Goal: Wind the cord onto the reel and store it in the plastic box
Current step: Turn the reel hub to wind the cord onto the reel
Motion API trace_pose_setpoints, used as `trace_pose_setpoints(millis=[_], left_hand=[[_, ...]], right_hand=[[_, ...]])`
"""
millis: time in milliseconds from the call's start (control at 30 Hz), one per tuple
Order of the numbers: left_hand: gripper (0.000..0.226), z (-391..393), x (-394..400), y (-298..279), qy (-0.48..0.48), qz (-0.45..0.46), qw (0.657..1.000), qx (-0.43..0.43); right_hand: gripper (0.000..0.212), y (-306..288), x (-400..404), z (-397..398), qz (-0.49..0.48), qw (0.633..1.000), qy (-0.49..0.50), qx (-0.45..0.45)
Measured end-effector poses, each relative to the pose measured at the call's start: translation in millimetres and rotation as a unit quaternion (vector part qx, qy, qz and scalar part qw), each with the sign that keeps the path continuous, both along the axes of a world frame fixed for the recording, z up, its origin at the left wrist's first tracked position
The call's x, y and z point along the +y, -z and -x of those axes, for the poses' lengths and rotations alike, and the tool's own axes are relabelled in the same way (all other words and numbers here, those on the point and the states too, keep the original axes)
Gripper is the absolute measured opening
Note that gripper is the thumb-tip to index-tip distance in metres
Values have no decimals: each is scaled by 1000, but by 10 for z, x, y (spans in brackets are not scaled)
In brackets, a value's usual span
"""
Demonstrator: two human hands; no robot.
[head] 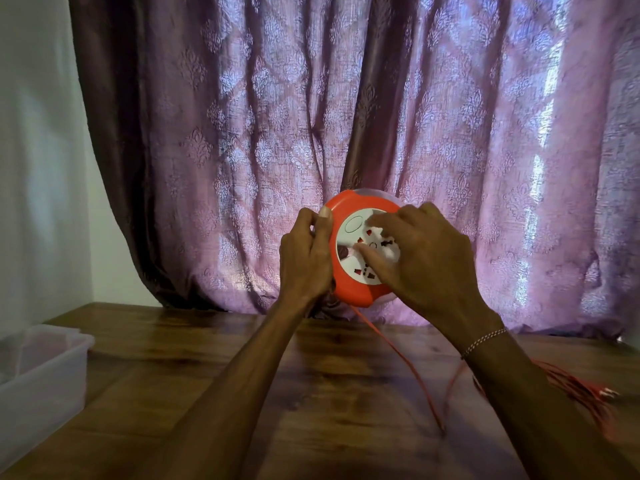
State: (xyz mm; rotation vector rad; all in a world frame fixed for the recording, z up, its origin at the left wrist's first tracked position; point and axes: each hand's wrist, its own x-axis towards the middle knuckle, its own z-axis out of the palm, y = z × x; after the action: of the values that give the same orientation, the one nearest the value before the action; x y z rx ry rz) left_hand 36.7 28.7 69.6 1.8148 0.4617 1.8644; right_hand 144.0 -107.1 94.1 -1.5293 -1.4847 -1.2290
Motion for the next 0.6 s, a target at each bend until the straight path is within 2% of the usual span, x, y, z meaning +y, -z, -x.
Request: trace_pose_setpoints(millis=[67,200,267,467,600], left_hand=[[41,6,2,-1,-6,-9,1000,-6],[40,25,26,-13,-19,-6,1000,-12],[41,27,29,-13,-15,-3,1000,-7],[44,-1,27,11,-1,0,1000,-2],[43,-20,-14,20,-15,-10,1000,3]], right_hand=[[23,-13,-25,-19,39,998,-30,-35],[49,-9,-25,-6,172,984,-7,-40],[56,-7,-24,18,203,978,7,-38],[49,24,-9,-26,149,986,48,-56],[55,66,22,-56,101,993,51,-19]])
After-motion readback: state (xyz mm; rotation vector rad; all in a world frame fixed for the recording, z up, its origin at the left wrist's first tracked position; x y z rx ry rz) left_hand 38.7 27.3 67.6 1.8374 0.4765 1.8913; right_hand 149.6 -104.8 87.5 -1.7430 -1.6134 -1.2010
